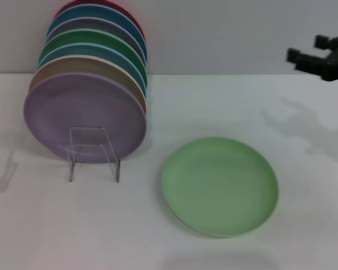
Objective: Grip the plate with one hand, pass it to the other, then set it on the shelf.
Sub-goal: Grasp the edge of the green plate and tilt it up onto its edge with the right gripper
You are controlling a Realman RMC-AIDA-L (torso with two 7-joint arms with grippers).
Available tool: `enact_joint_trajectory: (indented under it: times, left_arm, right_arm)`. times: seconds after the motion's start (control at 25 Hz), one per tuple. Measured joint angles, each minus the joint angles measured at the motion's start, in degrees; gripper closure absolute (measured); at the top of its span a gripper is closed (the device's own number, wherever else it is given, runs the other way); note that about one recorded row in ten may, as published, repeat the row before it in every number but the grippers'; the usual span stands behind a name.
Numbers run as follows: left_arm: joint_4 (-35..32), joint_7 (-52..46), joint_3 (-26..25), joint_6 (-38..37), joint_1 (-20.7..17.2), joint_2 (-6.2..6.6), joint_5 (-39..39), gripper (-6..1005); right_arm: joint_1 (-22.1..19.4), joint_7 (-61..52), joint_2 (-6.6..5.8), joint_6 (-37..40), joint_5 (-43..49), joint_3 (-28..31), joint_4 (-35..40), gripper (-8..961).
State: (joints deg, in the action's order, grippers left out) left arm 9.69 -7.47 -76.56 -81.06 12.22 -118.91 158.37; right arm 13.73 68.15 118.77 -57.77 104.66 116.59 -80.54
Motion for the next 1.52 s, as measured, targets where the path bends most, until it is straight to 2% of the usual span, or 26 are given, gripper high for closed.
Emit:
enact_joint_trajectory:
  times: [0.08, 0.12, 0.16, 0.2, 0.24, 0.36, 0.48, 0.56, 0.84, 1.16, 1.52]
  left_arm:
    - [0.1, 0.0, 0.0, 0.0, 0.0, 0.06, 0.0, 160]
    - [0.2, 0.1, 0.0, -0.1, 0.0, 0.07, 0.0, 160]
    - [0.3, 0.1, -0.2, -0.1, 0.0, 0.09, 0.0, 160]
    - [0.2, 0.1, -0.4, 0.0, 0.1, 0.10, 0.0, 160]
    - [0.0, 0.1, -0.8, 0.2, 0.3, 0.11, 0.0, 160]
    - [0.1, 0.1, -1.5, 1.0, 0.5, 0.12, 0.0, 160]
    - [0.2, 0.1, -1.5, 1.4, 0.5, 0.16, 0.0, 160]
    - [0.0, 0.1, -1.6, 1.4, 0.5, 0.22, 0.0, 160]
    - [-0.1, 0.1, -2.3, 1.4, 0.3, 0.27, 0.0, 160]
    - [-0.1, 0.1, -2.3, 1.5, 0.7, 0.26, 0.0, 160]
    - [-0.1, 0.4, -2.4, 1.5, 0.8, 0.32, 0.0, 160]
  right_arm:
    - [2.2, -11.1, -0.21, -3.8, 10.0, -0.5, -4.1, 185]
    - [4.2, -17.3, -0.72, -6.9, 14.7, -0.3, -5.1, 185]
    - [8.3, -26.5, -2.15, -12.8, 20.9, 0.1, -4.9, 186]
    - [10.4, -29.0, -2.92, -15.4, 23.0, 0.5, -3.5, 186]
    - [10.4, -29.0, -2.92, -15.4, 23.0, 0.5, -3.5, 186]
    - [16.9, -34.3, -4.43, -21.0, 30.9, 1.3, 4.1, 189]
    - [18.7, -35.7, -4.09, -21.5, 35.0, 0.9, 6.3, 196]
    - [19.8, -37.2, -3.15, -21.8, 38.8, 0.5, 7.3, 201]
    - [21.5, -38.6, -2.11, -20.1, 40.1, -1.7, 11.8, 217]
    - [23.1, -41.0, -1.94, -16.2, 40.4, -7.0, 17.2, 235]
    - [23.4, -43.3, -2.01, -14.1, 42.4, -9.1, 19.6, 256]
